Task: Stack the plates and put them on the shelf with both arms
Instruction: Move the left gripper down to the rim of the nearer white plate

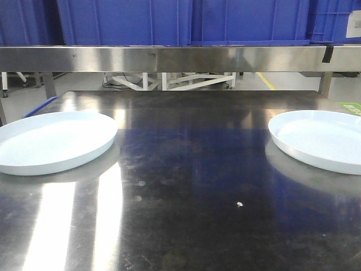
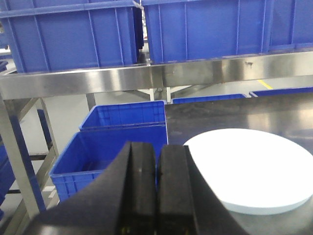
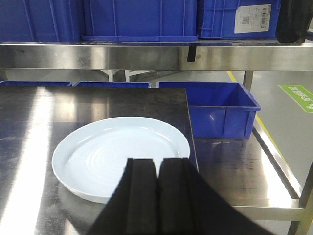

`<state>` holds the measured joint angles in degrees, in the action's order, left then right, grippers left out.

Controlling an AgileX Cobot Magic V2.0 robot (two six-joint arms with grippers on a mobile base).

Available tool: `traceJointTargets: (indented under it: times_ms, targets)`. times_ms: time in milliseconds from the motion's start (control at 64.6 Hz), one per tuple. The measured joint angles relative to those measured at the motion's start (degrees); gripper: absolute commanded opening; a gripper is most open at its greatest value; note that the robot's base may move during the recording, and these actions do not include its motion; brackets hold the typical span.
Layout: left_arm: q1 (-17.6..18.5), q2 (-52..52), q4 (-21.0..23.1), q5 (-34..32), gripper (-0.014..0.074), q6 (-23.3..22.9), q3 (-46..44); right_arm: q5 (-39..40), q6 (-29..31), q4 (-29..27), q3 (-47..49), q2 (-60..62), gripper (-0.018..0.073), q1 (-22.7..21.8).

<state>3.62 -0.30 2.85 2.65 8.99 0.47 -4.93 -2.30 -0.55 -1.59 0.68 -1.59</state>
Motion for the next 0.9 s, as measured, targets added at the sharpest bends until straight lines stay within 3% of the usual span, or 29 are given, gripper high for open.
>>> traceJointTargets:
  times_ms: [356, 897]
  targets:
    - [0.0, 3.6, 1.9, 3.1, 0.0083, 0.0, -6.1, 0.0, 0.0, 0.0, 0.0, 0.0, 0.0055, 0.0]
    - [0.0, 37.3, 4.3, 8.6, 0.0082, 0.0, -24.2, 0.0, 0.0, 0.0, 0.0, 0.0, 0.0055, 0.0]
